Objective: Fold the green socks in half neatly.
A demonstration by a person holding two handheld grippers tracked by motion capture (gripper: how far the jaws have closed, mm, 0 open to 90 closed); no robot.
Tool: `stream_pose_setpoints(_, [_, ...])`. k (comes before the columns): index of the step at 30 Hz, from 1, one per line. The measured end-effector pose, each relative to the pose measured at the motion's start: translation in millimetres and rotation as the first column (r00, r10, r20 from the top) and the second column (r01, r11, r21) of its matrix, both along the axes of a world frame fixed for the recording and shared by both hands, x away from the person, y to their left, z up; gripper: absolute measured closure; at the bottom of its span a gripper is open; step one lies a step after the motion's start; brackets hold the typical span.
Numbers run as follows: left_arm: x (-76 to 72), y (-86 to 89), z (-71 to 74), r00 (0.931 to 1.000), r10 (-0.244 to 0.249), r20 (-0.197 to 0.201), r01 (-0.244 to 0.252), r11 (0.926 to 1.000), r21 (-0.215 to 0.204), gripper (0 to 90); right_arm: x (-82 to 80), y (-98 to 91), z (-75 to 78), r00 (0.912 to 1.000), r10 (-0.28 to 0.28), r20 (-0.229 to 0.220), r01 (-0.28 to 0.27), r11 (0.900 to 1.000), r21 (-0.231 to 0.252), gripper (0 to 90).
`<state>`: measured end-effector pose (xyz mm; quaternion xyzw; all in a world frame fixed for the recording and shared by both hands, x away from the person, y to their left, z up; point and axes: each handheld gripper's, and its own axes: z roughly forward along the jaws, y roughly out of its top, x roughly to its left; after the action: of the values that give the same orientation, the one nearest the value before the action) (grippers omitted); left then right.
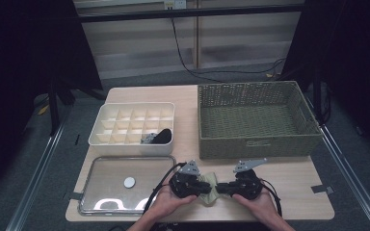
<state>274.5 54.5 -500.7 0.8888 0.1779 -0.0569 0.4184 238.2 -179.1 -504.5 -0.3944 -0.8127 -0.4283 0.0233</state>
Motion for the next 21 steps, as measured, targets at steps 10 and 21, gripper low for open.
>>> stream_pose_setpoints(10, [0.1,-0.2,-0.4,0.9999,0.011,-0.003,-0.011,0.9999,0.003,82.6,0.9,-2.6,4.6,0.9998,-0.016,0.011,0.015,0.9974,0.071,85.9])
stream_pose_setpoints(21, [2.9,3.2,2.6,0.9999,0.001,-0.016,-0.001,1.0,-0.006,80.3,0.7,-3.7,7.8,0.9997,-0.019,0.017,0.018,0.9944,0.104,86.3])
